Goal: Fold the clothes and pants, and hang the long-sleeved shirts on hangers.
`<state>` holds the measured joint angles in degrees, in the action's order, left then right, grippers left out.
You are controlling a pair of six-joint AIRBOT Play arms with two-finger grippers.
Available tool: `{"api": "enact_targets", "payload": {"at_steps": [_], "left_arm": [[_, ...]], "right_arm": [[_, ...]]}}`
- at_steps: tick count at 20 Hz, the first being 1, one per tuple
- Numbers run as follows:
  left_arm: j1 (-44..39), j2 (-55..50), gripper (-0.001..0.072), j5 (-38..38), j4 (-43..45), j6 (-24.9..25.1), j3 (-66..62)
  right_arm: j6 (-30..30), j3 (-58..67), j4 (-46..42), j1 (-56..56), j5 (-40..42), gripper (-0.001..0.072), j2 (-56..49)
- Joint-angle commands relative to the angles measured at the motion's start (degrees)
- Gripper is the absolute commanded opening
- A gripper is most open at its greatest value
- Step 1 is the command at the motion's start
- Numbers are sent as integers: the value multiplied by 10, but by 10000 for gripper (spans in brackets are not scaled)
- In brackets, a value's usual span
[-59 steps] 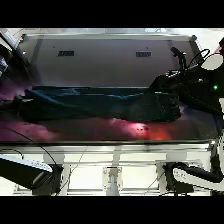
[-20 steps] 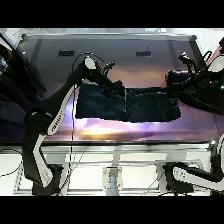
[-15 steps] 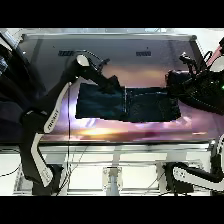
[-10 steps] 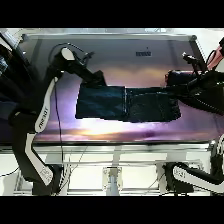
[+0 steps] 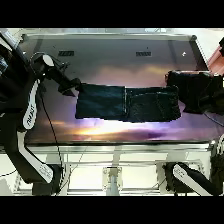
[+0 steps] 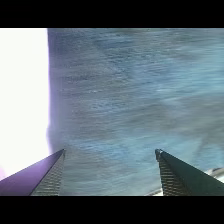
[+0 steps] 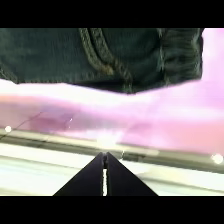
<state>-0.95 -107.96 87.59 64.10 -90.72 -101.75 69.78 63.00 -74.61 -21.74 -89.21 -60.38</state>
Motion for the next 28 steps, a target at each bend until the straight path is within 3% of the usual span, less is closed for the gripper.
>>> {"api": "enact_targets", "payload": {"at_steps": [1, 6, 12, 13, 14, 15, 17, 23, 28], "left_arm": [[19, 1, 698, -12, 2, 3, 42], [13, 0, 698, -77, -28, 12, 91], [-16, -30, 684, -86, -47, 12, 97], [-24, -34, 584, -86, -47, 12, 97], [-31, -35, 94, -85, -45, 12, 97], [-34, -32, 25, -80, -43, 14, 96], [-26, -9, 25, -50, -23, 14, 95], [99, 176, 25, 111, 198, -5, 84], [161, 287, 26, 166, 206, -4, 47]], "right_arm": [[0, -59, 3, -11, 23, 31, 35], [0, -62, 13, -11, 23, 31, 36], [0, -61, 19, -11, 25, 31, 36], [0, -62, 21, -11, 25, 31, 36], [0, -61, 23, -11, 25, 31, 36], [0, -62, 24, -11, 25, 31, 36], [0, -62, 24, -11, 23, 31, 36], [-1, -62, 42, -11, 24, 31, 36], [-3, -62, 80, -11, 37, 31, 36]]}}
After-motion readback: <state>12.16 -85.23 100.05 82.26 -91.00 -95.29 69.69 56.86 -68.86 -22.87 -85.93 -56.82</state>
